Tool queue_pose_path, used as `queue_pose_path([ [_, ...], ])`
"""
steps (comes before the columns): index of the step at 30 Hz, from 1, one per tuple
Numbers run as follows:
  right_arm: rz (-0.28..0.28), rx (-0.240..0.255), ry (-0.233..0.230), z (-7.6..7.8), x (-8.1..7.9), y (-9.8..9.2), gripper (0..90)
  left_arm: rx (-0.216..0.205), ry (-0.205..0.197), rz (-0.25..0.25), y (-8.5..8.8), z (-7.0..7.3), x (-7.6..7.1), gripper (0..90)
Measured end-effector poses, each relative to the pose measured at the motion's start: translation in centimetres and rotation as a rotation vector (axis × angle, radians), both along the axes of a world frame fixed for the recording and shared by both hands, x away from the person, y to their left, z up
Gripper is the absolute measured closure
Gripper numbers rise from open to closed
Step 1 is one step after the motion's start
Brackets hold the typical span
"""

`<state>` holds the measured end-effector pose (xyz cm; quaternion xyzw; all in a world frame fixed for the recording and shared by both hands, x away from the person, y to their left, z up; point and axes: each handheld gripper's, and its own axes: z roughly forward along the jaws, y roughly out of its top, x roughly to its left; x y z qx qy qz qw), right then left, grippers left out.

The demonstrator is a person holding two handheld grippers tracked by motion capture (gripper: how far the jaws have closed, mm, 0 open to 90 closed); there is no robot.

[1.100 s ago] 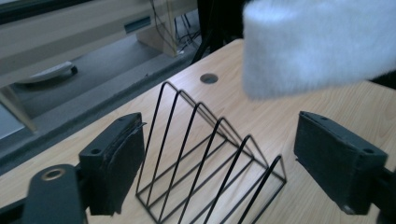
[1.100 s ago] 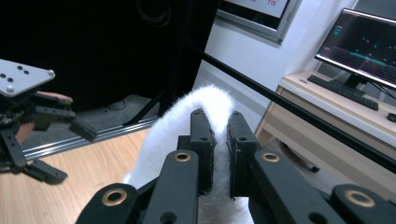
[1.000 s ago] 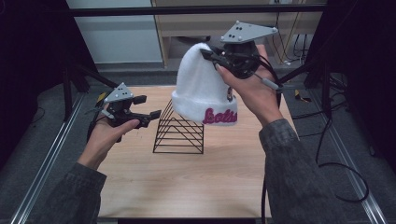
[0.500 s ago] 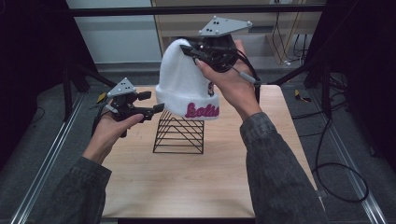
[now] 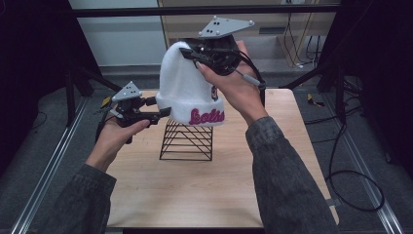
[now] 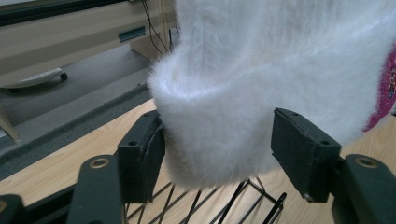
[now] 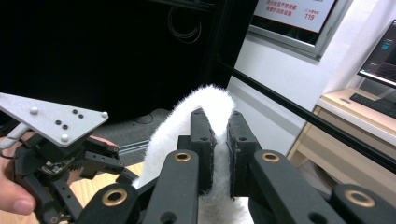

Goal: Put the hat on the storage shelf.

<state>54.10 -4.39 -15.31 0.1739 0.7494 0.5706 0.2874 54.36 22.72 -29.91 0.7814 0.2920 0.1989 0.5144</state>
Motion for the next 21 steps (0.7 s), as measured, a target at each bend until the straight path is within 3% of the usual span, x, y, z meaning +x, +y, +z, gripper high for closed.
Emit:
queue_pose_path([
  [3, 0.007, -0.007, 0.001, -0.1, 0.0, 0.2, 83.9, -0.004, 0.004, -0.001, 0.2, 0.1, 0.1, 51.0],
  [4, 0.01, -0.01, 0.002, -0.1, 0.0, 0.2, 83.8, -0.005, 0.005, -0.003, 0.2, 0.1, 0.0, 61.2],
  [8, 0.004, -0.021, 0.007, -0.3, 0.3, 0.2, 83.8, 0.025, -0.026, 0.01, 0.2, 0.4, -0.4, 75.5],
  [14, -0.021, -0.027, 0.021, -0.6, 1.1, -0.2, 83.7, 0.03, -0.063, 0.07, 0.4, 1.1, -1.3, 77.1],
  [21, -0.047, -0.034, 0.055, -1.6, 2.5, -0.4, 83.7, 0.067, -0.068, 0.096, 0.6, 1.0, -1.8, 77.1],
])
